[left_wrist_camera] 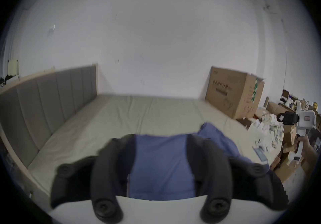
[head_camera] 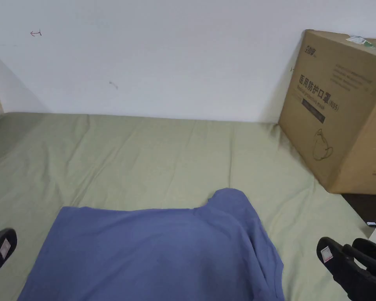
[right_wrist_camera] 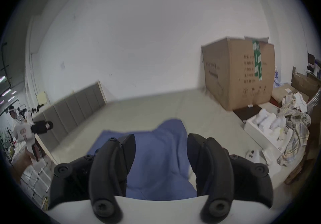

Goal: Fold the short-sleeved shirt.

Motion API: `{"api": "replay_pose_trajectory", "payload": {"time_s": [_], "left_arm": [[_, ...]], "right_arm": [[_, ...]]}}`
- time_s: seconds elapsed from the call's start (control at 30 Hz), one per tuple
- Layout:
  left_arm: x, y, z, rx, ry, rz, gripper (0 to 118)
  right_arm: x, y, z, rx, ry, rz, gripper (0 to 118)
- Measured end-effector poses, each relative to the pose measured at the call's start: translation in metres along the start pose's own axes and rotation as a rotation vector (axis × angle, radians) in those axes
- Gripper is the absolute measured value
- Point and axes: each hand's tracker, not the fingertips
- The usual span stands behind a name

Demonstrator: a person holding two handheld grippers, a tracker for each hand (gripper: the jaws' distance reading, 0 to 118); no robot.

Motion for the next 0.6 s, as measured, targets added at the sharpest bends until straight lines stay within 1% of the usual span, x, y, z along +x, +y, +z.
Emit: {"api": "replay_pose_trajectory", "payload": {"time_s": [0.03, 0.07, 0.1, 0.13, 0.17, 0.2, 0.23, 0.27, 0.3, 0.47, 0.5, 0.53, 0.57, 0.6], "left_arm": [[0.011, 0.001, 0.005, 0.033, 0.025, -0.001, 0], [0.028, 0.002, 0.006, 0.059, 0.042, -0.019, 0], [0.037, 0.001, 0.009, 0.066, 0.067, -0.051, 0], [0.044, -0.001, 0.013, 0.077, 0.055, -0.059, 0], [0.050, -0.003, 0.016, 0.098, 0.027, -0.070, 0], [0.057, -0.005, 0.017, 0.103, 0.029, -0.086, 0], [0.064, -0.006, 0.019, 0.112, 0.028, -0.109, 0], [0.068, -0.007, 0.020, 0.114, 0.014, -0.122, 0], [0.070, -0.007, 0.020, 0.107, 0.002, -0.120, 0], [0.073, -0.008, 0.015, 0.093, -0.022, -0.114, 0], [0.072, -0.009, 0.014, 0.090, -0.028, -0.111, 0], [0.071, -0.011, 0.013, 0.088, -0.032, -0.106, 0], [0.070, -0.013, 0.012, 0.079, -0.033, -0.102, 0], [0.070, -0.015, 0.011, 0.074, -0.034, -0.096, 0]], "right_arm": [[-0.009, -0.001, 0.004, 0.035, -0.011, -0.005, 25], [-0.018, -0.003, 0.008, 0.060, -0.026, 0.018, 1], [-0.027, -0.005, 0.010, 0.071, -0.069, 0.050, 1], [-0.034, -0.009, 0.016, 0.107, -0.116, 0.058, 1], [-0.037, -0.011, 0.019, 0.110, -0.080, 0.070, 1], [-0.040, -0.011, 0.021, 0.097, -0.070, 0.089, 1], [-0.046, -0.010, 0.020, 0.100, -0.101, 0.108, 1], [-0.047, -0.010, 0.022, 0.101, -0.089, 0.103, 1], [-0.046, -0.008, 0.023, 0.097, -0.053, 0.100, 1], [-0.042, 0.004, 0.003, 0.078, -0.050, 0.100, 1], [-0.039, 0.009, -0.009, 0.054, -0.046, 0.077, 1], [-0.033, 0.015, -0.027, 0.007, -0.019, 0.047, 1], [-0.028, 0.021, -0.047, -0.050, 0.000, 0.035, 3], [-0.020, 0.026, -0.077, -0.120, -0.038, 0.032, 15]]}}
